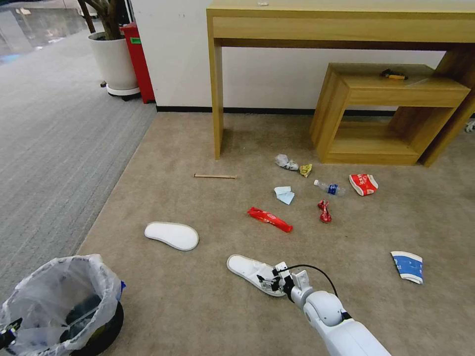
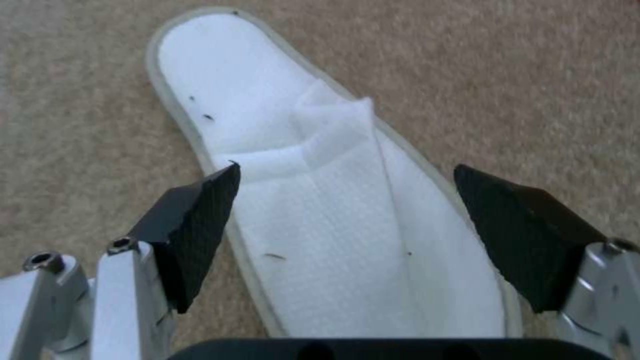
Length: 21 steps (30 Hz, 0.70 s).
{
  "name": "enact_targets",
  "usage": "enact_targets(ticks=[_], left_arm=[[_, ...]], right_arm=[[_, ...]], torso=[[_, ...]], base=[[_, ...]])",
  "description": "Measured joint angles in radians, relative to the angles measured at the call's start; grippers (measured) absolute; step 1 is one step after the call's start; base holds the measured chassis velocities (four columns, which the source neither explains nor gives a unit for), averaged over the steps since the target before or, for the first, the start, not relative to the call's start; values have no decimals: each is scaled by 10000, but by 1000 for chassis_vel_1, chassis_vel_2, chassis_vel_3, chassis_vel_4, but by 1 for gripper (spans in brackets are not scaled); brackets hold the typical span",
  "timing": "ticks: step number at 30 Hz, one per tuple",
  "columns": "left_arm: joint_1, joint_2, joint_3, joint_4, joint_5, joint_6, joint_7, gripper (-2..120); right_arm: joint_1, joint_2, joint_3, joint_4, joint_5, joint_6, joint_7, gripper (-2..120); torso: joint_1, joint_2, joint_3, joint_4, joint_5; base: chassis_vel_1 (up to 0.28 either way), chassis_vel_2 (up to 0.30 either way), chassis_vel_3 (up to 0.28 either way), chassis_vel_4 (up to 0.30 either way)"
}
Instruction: Pick up the trash bin and place the garbage on the floor into it.
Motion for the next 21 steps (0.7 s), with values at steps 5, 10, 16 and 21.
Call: enact_targets(ticks=[5, 10, 16, 21], left_arm=[[-136, 102, -4, 179, -81, -2, 9, 0], [-208, 120, -7, 240, -120, -6, 10, 0], [-217, 74, 2, 23, -131, -12, 5, 0], [-246, 73, 12, 0, -141, -12, 5, 0]], right_arm=[[24, 67, 125, -250, 4, 59, -72, 81], [90, 177, 249, -482, 61, 98, -131, 61], [171, 271, 341, -763, 90, 124, -290, 37], [240, 306, 372, -907, 115, 124, -402, 28]], torso=[[0, 0, 0, 1, 0], [0, 0, 0, 2, 1], [0, 0, 0, 1, 3], [0, 0, 0, 1, 2]], base=[[0, 0, 0, 0], [0, 0, 0, 0], [0, 0, 0, 0], [0, 0, 0, 0]])
